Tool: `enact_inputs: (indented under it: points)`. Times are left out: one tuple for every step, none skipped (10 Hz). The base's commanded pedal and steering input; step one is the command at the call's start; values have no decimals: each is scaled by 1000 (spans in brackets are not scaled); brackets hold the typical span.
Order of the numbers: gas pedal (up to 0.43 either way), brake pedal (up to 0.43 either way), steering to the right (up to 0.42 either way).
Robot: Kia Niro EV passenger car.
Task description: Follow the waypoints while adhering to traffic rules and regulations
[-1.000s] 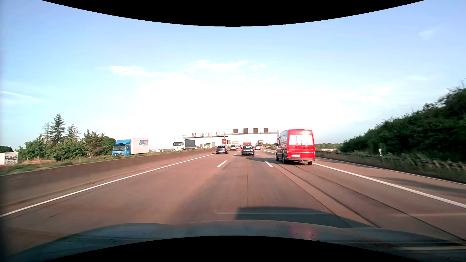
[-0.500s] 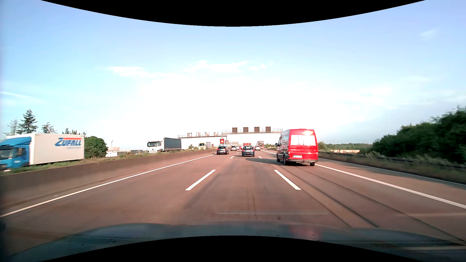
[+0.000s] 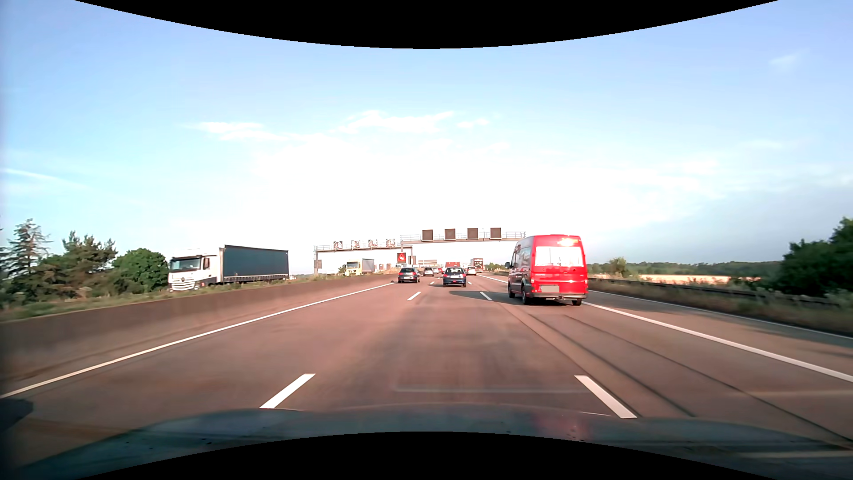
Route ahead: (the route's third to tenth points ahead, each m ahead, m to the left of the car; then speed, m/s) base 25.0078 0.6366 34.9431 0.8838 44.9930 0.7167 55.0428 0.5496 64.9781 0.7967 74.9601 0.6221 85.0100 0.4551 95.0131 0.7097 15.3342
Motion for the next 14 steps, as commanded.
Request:
enact_inputs:
  points:
    - [138, 0, -5]
    - [150, 0, -5]
    - [150, 0, -5]
    - [150, 0, -5]
    - [157, 0, -5]
    - [157, 0, -5]
    - [157, 0, -5]
    - [157, 0, -5]
    - [157, 0, -5]
    - [157, 0, -5]
    - [157, 0, -5]
    - [157, 0, -4]
    - [157, 0, -4]
    - [157, 0, -4]
